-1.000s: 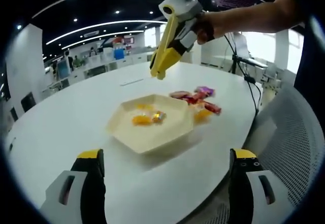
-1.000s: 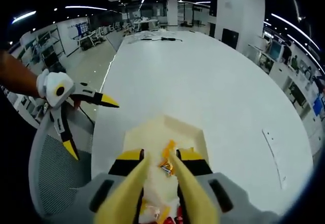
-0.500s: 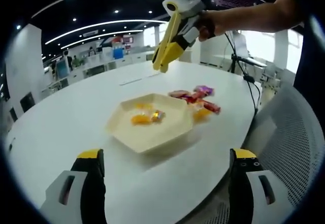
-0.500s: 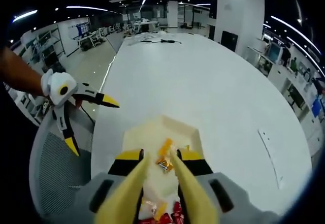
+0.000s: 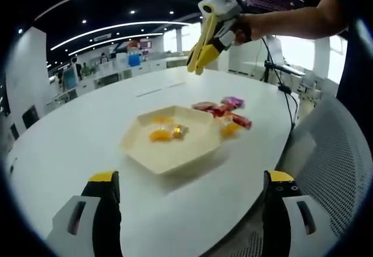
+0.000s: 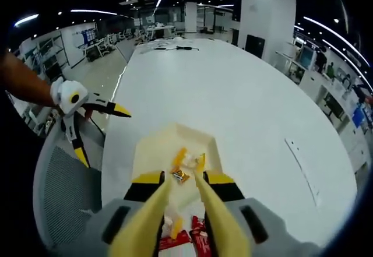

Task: Place the target food into the container with the food tongs after gripping and lifting it, then release it inside without dropping or visibly crushing the food.

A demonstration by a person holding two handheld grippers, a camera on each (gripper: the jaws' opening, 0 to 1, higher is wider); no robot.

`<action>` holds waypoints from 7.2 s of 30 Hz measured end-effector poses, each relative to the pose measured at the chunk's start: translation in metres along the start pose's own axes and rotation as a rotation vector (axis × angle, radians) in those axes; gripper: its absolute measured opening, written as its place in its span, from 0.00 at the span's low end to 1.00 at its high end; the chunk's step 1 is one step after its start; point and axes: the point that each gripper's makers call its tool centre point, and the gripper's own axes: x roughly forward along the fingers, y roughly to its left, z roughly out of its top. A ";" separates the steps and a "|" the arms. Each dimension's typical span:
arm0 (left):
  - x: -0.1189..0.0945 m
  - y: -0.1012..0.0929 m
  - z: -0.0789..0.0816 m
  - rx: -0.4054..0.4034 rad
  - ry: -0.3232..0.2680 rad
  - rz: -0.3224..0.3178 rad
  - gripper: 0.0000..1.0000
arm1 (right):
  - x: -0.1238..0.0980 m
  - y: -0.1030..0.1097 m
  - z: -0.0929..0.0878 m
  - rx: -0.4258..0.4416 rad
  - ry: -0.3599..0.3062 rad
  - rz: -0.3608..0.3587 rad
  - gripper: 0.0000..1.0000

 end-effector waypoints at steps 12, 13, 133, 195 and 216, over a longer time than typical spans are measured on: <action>0.000 0.001 -0.001 0.000 0.007 0.004 0.98 | -0.030 -0.018 -0.031 0.031 0.005 -0.051 0.25; 0.000 0.000 -0.001 0.000 0.006 0.003 0.98 | -0.032 -0.019 -0.033 0.033 0.006 -0.055 0.25; 0.004 0.001 -0.015 -0.043 0.077 0.005 0.99 | -0.072 -0.104 -0.229 0.257 0.155 -0.150 0.20; -0.002 -0.009 0.000 0.061 0.028 -0.041 0.93 | 0.006 0.002 0.002 0.173 0.066 -0.122 0.20; -0.001 -0.009 0.001 0.048 0.024 -0.043 0.99 | 0.027 0.039 0.053 0.086 0.053 -0.036 0.21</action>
